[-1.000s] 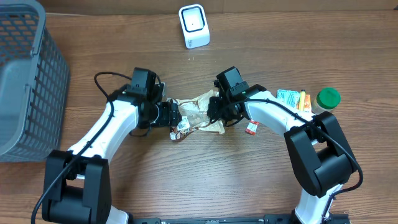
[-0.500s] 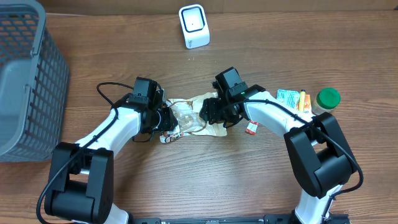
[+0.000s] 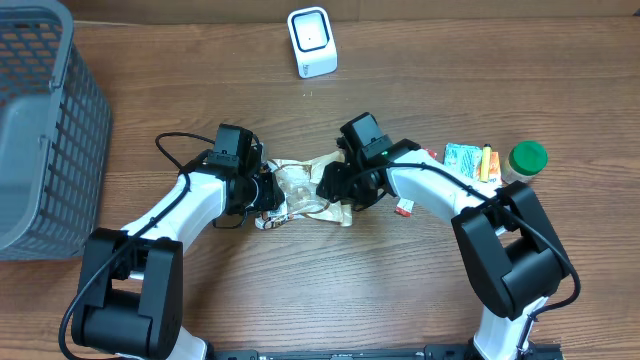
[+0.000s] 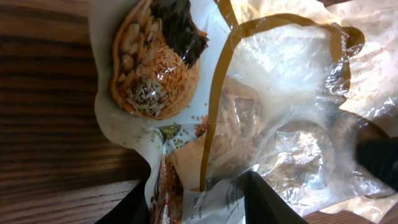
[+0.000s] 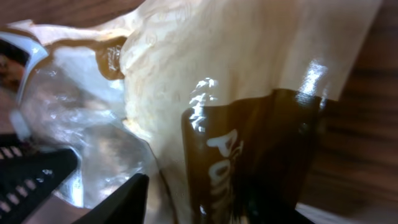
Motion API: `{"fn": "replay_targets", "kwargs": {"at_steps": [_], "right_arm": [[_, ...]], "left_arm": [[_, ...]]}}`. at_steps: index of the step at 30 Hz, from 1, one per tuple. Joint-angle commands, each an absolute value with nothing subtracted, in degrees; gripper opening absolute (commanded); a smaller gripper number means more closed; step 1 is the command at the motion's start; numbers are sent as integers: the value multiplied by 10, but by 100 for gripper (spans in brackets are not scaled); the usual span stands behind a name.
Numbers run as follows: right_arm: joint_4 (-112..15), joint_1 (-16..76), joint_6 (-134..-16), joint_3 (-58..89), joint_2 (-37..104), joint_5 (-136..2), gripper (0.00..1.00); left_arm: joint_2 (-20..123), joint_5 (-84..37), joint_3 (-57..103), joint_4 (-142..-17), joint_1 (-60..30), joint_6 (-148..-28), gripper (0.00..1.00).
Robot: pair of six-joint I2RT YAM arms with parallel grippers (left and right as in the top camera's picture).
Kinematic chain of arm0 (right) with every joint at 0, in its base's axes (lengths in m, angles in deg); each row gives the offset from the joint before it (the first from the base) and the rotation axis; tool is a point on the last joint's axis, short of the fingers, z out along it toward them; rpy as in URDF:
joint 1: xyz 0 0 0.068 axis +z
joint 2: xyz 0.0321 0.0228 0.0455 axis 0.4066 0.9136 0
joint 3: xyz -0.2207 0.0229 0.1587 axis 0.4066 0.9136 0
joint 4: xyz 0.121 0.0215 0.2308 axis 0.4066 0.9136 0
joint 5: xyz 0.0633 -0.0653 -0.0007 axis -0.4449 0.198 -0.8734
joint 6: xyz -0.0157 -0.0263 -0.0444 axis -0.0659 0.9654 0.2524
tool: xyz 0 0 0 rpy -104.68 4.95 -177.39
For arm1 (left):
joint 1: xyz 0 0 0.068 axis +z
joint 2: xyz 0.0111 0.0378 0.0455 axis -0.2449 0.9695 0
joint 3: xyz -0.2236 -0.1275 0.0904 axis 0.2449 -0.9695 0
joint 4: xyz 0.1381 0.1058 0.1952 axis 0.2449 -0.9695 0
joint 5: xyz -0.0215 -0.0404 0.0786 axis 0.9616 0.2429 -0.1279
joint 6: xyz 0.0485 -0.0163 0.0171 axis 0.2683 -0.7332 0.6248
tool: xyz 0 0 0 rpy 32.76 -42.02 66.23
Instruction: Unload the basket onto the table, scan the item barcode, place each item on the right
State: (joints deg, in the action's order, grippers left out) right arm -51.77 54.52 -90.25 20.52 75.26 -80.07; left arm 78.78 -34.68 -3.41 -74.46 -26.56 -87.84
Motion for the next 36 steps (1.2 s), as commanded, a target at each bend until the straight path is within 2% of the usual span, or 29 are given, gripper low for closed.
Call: {"fn": "replay_targets", "kwargs": {"at_steps": [1, 10, 14, 16, 20, 25, 28, 30, 36], "right_arm": [[-543, 561, -931, 212, 769, -857, 43], [-618, 550, -931, 212, 770, -1021, 42], [-615, 550, -930, 212, 770, -1014, 25], [-615, 551, -924, 212, 770, -997, 20], [-608, 551, -919, 212, 770, -971, 18], [-606, 551, -901, 212, 770, -968, 10], [-606, 549, -889, 212, 770, -968, 9], [-605, 546, -890, 212, 770, -975, 4], [-603, 537, -890, 212, 770, -979, 4]], "left_arm": [[800, -351, -42, -746, -270, -883, 33], [800, -364, -42, -752, -270, -882, 33], [800, -368, -42, -752, -270, -881, 33], [800, -368, -42, -752, -270, -881, 33], [800, -367, -42, -749, -270, -881, 35], [799, -365, -38, -740, -268, -877, 37], [794, -363, -18, -747, -258, -876, 44], [784, -362, 5, -758, -248, -875, 47], [748, -363, 97, -801, -202, -862, 56]]}}
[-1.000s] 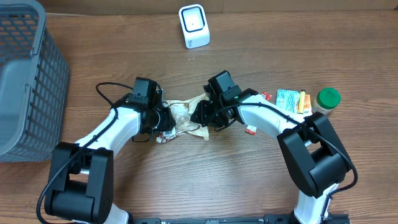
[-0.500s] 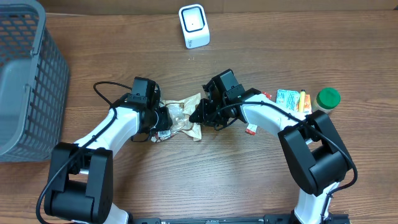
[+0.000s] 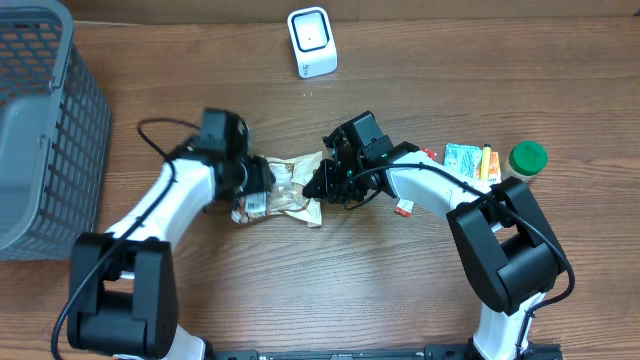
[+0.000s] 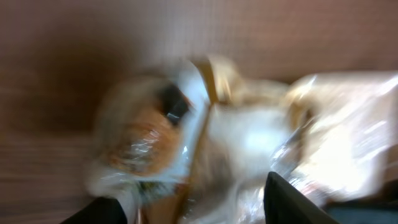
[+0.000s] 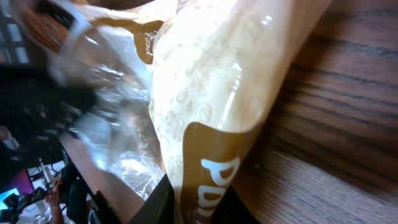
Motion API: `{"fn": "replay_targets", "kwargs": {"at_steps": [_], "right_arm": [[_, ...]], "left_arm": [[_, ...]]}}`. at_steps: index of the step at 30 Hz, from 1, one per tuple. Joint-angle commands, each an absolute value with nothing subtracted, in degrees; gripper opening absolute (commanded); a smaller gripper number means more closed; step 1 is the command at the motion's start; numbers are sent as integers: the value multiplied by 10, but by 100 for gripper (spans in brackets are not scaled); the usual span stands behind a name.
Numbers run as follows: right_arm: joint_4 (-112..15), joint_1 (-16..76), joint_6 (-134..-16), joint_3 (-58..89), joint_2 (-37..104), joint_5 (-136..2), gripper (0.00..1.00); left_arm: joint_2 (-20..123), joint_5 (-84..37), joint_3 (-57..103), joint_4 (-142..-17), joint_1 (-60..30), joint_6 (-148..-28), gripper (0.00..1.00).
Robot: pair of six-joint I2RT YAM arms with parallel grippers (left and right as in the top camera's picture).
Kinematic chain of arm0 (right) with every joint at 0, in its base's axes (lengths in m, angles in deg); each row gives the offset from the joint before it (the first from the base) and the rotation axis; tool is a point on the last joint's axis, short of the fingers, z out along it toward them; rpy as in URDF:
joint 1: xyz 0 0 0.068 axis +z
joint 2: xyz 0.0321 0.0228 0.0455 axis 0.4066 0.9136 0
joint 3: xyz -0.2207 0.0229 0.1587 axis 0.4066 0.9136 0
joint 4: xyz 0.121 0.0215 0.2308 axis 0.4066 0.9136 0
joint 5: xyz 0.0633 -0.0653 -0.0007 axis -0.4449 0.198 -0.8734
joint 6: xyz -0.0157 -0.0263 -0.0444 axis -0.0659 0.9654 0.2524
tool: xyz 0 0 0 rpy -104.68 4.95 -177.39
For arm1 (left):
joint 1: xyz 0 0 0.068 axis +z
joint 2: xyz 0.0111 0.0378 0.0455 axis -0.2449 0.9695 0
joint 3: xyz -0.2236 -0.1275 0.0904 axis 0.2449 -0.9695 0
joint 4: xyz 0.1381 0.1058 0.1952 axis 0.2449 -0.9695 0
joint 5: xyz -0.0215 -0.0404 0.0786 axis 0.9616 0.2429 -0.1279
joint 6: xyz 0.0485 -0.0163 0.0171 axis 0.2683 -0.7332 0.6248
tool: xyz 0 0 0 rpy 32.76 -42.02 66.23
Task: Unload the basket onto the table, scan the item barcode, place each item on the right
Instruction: 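Release the left gripper and carry the bag up to the scanner with the right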
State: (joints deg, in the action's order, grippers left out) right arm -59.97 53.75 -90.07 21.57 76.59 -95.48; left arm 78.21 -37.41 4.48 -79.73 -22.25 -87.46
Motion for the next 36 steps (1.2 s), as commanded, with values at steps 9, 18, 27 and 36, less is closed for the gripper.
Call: {"fn": "replay_targets", "kwargs": {"at_steps": [9, 18, 27, 36], "right_arm": [[-606, 535, -889, 212, 770, -979, 4], [-633, 535, -891, 210, 769, -979, 4], [-579, 500, -843, 74, 735, -956, 4], [-348, 498, -672, -267, 733, -644, 3]], "left_arm": [[742, -374, 161, -820, -112, -862, 72], [749, -441, 158, -837, -45, -862, 100], [749, -441, 158, -838, -45, -862, 100], [749, -441, 158, -839, -45, -862, 100]]}}
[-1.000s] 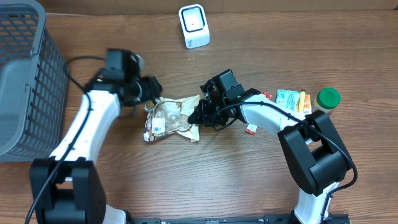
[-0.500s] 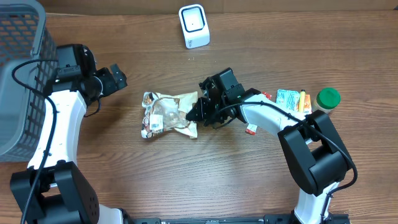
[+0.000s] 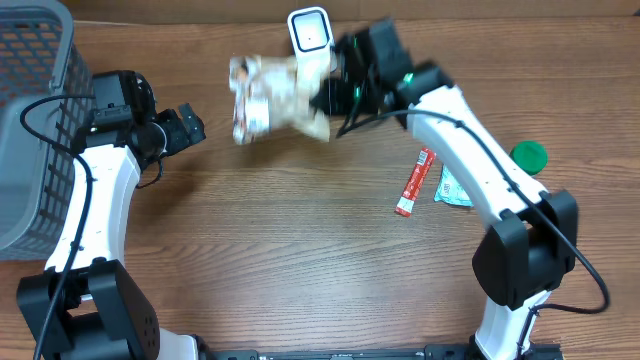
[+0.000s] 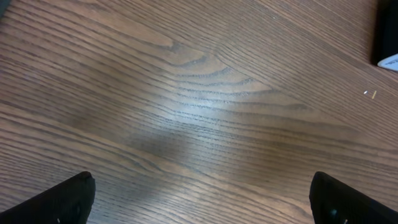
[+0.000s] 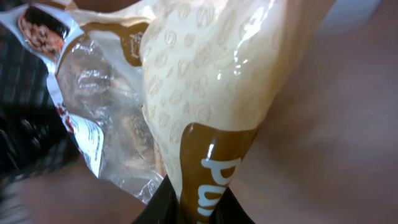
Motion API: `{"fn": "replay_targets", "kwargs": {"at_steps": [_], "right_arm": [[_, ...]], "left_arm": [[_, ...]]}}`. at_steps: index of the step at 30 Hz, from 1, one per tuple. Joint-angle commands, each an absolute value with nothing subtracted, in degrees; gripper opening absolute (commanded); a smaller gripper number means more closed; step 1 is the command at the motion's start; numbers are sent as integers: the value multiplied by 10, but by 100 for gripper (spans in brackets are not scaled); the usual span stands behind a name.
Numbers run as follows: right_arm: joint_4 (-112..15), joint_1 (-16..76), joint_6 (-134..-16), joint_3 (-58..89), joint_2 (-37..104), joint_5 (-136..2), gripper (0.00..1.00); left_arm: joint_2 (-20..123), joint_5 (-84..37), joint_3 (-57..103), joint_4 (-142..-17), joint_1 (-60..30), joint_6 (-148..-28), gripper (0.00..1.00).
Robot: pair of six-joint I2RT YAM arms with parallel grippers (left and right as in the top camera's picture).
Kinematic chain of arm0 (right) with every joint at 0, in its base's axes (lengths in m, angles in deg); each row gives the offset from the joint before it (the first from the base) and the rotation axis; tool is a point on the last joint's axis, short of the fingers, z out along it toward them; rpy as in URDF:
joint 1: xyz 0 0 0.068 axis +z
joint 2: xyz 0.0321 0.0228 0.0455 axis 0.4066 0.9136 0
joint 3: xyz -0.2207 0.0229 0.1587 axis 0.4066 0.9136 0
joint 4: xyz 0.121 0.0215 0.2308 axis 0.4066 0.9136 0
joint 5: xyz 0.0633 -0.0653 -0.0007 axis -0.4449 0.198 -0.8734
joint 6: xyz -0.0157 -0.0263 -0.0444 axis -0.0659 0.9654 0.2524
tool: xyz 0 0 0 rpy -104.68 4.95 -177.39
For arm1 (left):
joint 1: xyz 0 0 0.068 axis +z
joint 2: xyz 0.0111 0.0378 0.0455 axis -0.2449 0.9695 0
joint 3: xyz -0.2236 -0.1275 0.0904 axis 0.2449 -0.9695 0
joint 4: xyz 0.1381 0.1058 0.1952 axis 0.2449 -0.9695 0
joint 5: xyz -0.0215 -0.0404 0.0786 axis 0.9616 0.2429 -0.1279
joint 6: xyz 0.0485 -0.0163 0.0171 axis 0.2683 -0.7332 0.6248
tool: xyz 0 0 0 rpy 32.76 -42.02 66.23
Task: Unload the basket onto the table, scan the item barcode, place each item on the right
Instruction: 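Release the left gripper and carry the bag up to the scanner with the right, then hold the bag's barcode in front of the scanner window, right gripper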
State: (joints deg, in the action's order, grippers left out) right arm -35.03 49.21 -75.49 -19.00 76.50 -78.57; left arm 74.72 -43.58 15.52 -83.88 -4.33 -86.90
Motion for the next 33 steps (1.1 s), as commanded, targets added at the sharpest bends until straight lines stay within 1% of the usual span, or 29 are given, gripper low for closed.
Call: {"fn": "replay_targets", "kwargs": {"at_steps": [1, 5, 8, 11, 19, 22, 26, 28, 33], "right_arm": [[-354, 501, -653, -290, 733, -608, 4], [-454, 515, -529, -310, 734, -461, 4], [-521, 517, -435, -306, 748, -407, 4], [-579, 517, -376, -306, 776, -360, 4], [-710, 517, -277, -306, 886, -258, 4], [-781, 520, -215, -306, 937, -203, 4], [-853, 527, -146, -306, 983, -164, 4], [-876, 530, -139, -306, 998, -157, 4], [-878, 540, -139, -306, 1009, -159, 4]], "left_arm": [[749, -441, 158, -838, -45, -862, 100], [749, -441, 158, -838, -45, -862, 100], [749, -441, 158, -839, -45, -862, 100], [749, -441, 158, -838, -45, -862, 100], [749, -441, 158, -838, -45, -862, 100], [749, -441, 158, -838, -44, -862, 100], [749, -441, 158, -838, -44, -862, 100], [749, -441, 158, -839, -44, -862, 100], [749, -441, 158, -838, -45, -862, 100]]}}
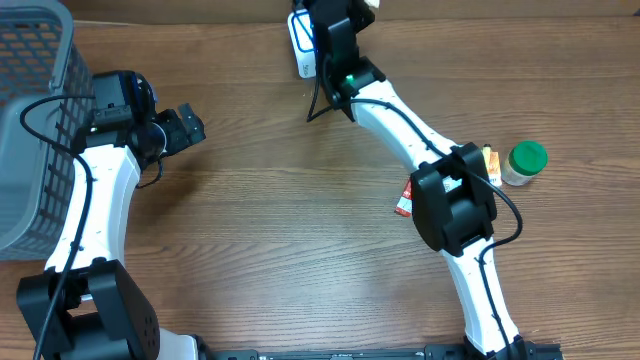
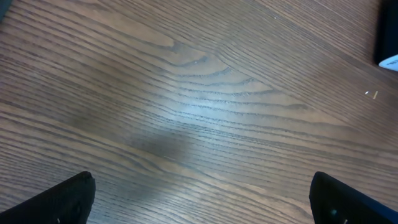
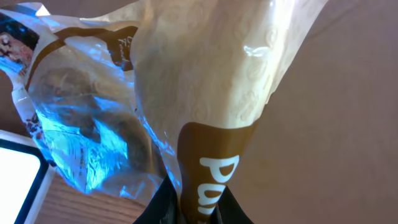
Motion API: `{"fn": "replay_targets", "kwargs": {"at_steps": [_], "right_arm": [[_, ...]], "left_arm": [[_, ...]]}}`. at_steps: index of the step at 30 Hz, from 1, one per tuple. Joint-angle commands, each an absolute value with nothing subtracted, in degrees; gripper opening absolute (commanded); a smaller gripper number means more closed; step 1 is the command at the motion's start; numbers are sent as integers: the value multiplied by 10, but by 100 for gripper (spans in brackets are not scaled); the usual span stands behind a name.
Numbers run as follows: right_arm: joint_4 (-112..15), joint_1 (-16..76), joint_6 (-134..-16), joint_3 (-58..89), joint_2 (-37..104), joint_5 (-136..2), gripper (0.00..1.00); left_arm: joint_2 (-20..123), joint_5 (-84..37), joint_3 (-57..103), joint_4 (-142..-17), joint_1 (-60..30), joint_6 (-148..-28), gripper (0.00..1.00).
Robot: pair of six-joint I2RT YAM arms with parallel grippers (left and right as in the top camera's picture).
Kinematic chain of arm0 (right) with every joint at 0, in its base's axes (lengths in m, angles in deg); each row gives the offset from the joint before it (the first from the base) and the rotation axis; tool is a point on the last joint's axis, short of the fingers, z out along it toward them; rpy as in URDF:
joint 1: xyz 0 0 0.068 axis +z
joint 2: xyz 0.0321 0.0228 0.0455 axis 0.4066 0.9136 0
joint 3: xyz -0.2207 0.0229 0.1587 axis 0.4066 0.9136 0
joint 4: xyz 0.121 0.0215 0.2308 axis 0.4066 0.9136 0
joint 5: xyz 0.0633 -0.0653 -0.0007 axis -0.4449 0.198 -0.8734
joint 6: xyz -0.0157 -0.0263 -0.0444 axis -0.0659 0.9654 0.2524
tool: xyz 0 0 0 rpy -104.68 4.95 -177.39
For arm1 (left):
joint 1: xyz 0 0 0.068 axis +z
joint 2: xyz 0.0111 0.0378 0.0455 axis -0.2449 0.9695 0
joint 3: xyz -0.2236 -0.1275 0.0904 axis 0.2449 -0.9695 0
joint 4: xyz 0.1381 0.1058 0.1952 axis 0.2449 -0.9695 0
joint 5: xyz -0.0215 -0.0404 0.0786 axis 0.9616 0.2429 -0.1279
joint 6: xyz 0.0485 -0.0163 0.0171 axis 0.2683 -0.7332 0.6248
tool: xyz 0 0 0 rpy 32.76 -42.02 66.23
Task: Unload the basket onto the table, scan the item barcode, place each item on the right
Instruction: 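Hold the bag's barcode in front of the scanner window, right gripper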
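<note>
The snack bag (image 3: 205,74), cream and brown with a clear window, hangs from my right gripper (image 3: 199,208), which is shut on its brown end. Blue light glints on the clear window (image 3: 81,130). A corner of the white scanner (image 3: 15,180) lies just below the bag. In the overhead view the right arm reaches to the top edge over the scanner (image 1: 298,45), and the bag does not show there. My left gripper (image 1: 185,128) is open at the left over bare wood, its fingertips (image 2: 68,202) far apart.
A grey mesh basket (image 1: 40,120) stands at the far left. A green-lidded jar (image 1: 527,160), a small orange and green packet (image 1: 487,160) and a red sachet (image 1: 405,200) lie at the right, beside the right arm.
My right gripper has carried the bag from just left of the scanner to over it at the table's far edge. Blue light now falls on the bag. The left arm has not moved.
Both grippers were at the bag in the middle of the table. Then the bag was raised a little between them. Then my left gripper was open far to the left and the right held the bag up by the scanner, and now over it.
</note>
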State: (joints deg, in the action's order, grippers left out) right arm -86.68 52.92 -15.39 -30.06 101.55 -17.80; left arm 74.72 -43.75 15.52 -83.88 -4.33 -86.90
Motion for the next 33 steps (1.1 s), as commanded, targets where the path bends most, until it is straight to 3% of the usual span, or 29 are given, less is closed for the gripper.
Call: {"fn": "replay_targets", "kwargs": {"at_steps": [1, 21, 33], "right_arm": [[-872, 543, -139, -306, 1009, -159, 4], [-791, 572, -146, -306, 1029, -109, 4], [-845, 547, -132, -306, 1034, -33, 4]], "left_arm": [[749, -441, 158, -839, -45, -862, 100], [749, -441, 158, -839, -45, -862, 100], [749, -441, 158, -839, -44, -862, 100]]}}
